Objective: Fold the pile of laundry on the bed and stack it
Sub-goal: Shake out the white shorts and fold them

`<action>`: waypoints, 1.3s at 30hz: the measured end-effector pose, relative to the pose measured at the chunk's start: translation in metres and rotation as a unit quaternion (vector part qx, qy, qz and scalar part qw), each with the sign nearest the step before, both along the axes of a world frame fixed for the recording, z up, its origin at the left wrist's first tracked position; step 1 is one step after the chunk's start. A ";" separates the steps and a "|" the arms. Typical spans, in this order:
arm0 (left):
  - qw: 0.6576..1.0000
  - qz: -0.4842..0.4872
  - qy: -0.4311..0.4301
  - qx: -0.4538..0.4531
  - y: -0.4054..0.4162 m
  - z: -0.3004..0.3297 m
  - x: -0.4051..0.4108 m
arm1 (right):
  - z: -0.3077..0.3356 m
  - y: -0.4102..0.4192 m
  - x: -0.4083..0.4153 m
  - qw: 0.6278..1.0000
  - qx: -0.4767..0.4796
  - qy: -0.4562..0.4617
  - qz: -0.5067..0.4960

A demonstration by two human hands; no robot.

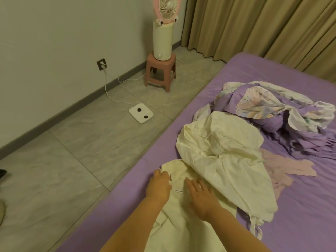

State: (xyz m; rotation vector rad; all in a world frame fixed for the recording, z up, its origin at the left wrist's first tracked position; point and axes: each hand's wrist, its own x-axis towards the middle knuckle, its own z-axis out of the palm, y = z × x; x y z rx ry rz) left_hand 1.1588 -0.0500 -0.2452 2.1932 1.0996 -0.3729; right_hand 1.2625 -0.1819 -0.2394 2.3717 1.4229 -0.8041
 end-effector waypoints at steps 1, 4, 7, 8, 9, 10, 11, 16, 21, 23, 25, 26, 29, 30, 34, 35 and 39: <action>0.999 0.010 -0.037 -0.004 -0.002 0.004 -0.006 | 0.000 -0.004 0.000 1.000 0.006 -0.027 0.008; 0.989 0.024 -0.139 -0.038 -0.012 0.024 -0.028 | 0.010 -0.022 -0.008 0.999 0.044 -0.031 -0.002; 0.974 0.033 -0.209 -0.085 -0.027 0.063 -0.042 | 0.036 -0.041 -0.017 0.985 0.146 0.057 -0.069; 0.966 0.046 -0.229 -0.108 -0.032 0.079 -0.045 | 0.052 -0.046 -0.020 0.973 0.192 0.087 -0.094; 0.957 0.059 -0.252 -0.130 -0.037 0.096 -0.046 | 0.070 -0.051 -0.022 0.958 0.239 0.112 -0.112; 0.948 0.071 -0.272 -0.148 -0.044 0.115 -0.046 | 0.089 -0.056 -0.023 0.942 0.281 0.134 -0.126; 0.940 0.078 -0.290 -0.162 -0.050 0.135 -0.045 | 0.109 -0.063 -0.024 0.925 0.318 0.156 -0.140; 0.907 0.094 -0.349 -0.217 -0.101 0.240 -0.046 | 0.213 -0.118 -0.035 0.857 0.411 0.214 -0.225; 0.871 0.112 -0.419 -0.231 -0.184 0.349 -0.058 | 0.309 -0.194 -0.058 0.812 0.515 0.176 -0.211; 0.862 0.110 -0.429 -0.249 -0.223 0.386 -0.065 | 0.344 -0.228 -0.070 0.801 0.548 0.148 -0.193; 0.849 0.079 -0.447 -0.269 -0.263 0.416 -0.072 | 0.375 -0.261 -0.081 0.793 0.570 0.122 -0.175; 0.846 0.056 -0.454 -0.275 -0.281 0.428 -0.075 | 0.389 -0.277 -0.087 0.788 0.581 0.111 -0.169; 0.839 0.012 -0.472 -0.271 -0.331 0.454 -0.083 | 0.422 -0.323 -0.099 0.761 0.620 0.087 -0.169; 0.837 0.023 -0.483 -0.258 -0.346 0.462 -0.086 | 0.431 -0.338 -0.103 0.756 0.627 0.083 -0.171; 0.824 0.059 -0.519 -0.219 -0.394 0.486 -0.099 | 0.464 -0.395 -0.115 0.762 0.618 0.092 -0.170; 0.821 0.055 -0.522 -0.224 -0.404 0.490 -0.101 | 0.471 -0.408 -0.118 0.762 0.616 0.098 -0.172; 0.819 0.023 -0.514 -0.255 -0.441 0.504 -0.109 | 0.500 -0.455 -0.136 0.742 0.620 0.158 -0.200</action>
